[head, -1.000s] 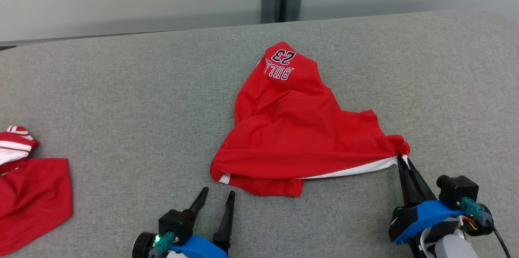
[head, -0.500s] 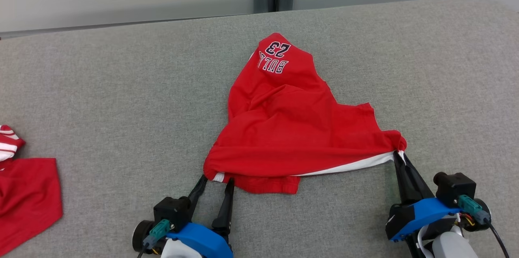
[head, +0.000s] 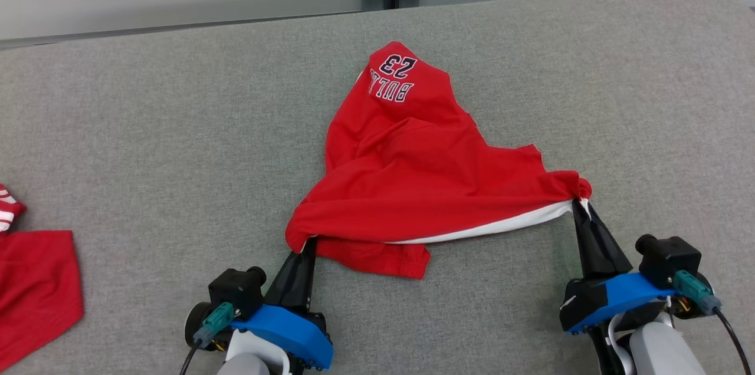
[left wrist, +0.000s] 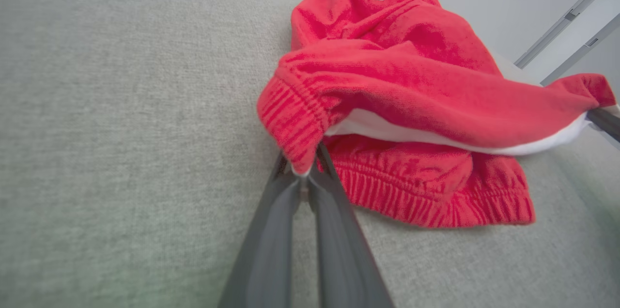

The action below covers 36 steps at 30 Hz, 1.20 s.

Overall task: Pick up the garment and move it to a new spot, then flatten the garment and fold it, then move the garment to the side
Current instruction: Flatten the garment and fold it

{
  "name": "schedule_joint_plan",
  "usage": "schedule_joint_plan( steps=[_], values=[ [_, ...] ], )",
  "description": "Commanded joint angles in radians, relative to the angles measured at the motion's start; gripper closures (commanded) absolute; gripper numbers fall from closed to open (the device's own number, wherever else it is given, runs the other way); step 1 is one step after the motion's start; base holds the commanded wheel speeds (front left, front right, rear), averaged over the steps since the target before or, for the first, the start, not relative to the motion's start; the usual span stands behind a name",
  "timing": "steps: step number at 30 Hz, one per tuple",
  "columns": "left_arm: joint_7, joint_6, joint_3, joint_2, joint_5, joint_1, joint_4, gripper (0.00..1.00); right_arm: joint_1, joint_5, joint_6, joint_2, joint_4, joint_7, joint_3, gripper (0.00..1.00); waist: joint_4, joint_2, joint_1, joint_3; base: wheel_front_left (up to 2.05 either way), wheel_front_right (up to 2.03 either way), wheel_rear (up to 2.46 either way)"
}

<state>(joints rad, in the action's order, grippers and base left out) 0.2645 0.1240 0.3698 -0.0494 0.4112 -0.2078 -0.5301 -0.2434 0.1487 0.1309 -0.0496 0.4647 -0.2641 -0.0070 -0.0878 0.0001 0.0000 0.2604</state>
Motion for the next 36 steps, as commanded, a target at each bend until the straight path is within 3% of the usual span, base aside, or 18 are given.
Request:
schedule_joint_plan(
  steps=[1, 8, 12, 17, 27, 32, 36],
  values=[
    [0.0, 0.005, -0.014, -0.002, -0.009, -0.006, 0.018, 1.0, -0.013, 0.005, 0.0, -0.003, -0.016, 0.0, -0.005, 1.0, 0.003, -0.0001, 0.0, -0.006, 0.0, 0.0, 0.0],
    [0.0, 0.009, -0.037, -0.001, -0.076, 0.001, 0.108, 1.0, -0.025, 0.056, 0.0, -0.006, -0.077, 0.0, -0.02, 1.0, 0.028, -0.0001, 0.0, -0.055, 0.0, 0.0, 0.0],
    [0.0, 0.008, -0.003, -0.015, -0.094, -0.024, 0.159, 1.0, -0.04, 0.093, 0.0, -0.006, -0.111, -0.001, -0.023, 1.0, 0.036, -0.0001, 0.0, -0.08, 0.0, 0.0, 0.0],
    [0.0, 0.007, 0.059, -0.102, -0.088, -0.09, 0.249, 1.0, -0.08, 0.167, 0.0, -0.02, -0.177, 0.0, -0.016, 1.0, 0.037, -0.0001, 0.0, -0.126, 0.0, 0.0, 0.0],
    [-0.012, 0.007, 0.125, -0.313, -0.066, -0.273, 0.392, 1.0, -0.182, 0.257, 0.0, -0.118, -0.322, -0.001, 0.017, 1.0, 0.027, -0.0001, 0.0, -0.208, 0.0, 0.0, 0.0],
    [-0.088, 0.007, 0.142, -0.382, -0.04, -0.379, 0.455, 1.0, -0.271, 0.276, 0.0, -0.177, -0.347, 0.003, 0.034, 1.0, 0.028, -0.0001, 0.0, -0.196, 0.0, 0.0, 0.0],
    [-0.139, 0.004, 0.124, -0.391, -0.024, -0.452, 0.454, 1.0, -0.359, 0.271, 0.0, -0.221, -0.32, 0.016, 0.054, 1.0, 0.031, -0.0001, 0.0, -0.151, 0.0, 0.0, 0.0]
  ],
)
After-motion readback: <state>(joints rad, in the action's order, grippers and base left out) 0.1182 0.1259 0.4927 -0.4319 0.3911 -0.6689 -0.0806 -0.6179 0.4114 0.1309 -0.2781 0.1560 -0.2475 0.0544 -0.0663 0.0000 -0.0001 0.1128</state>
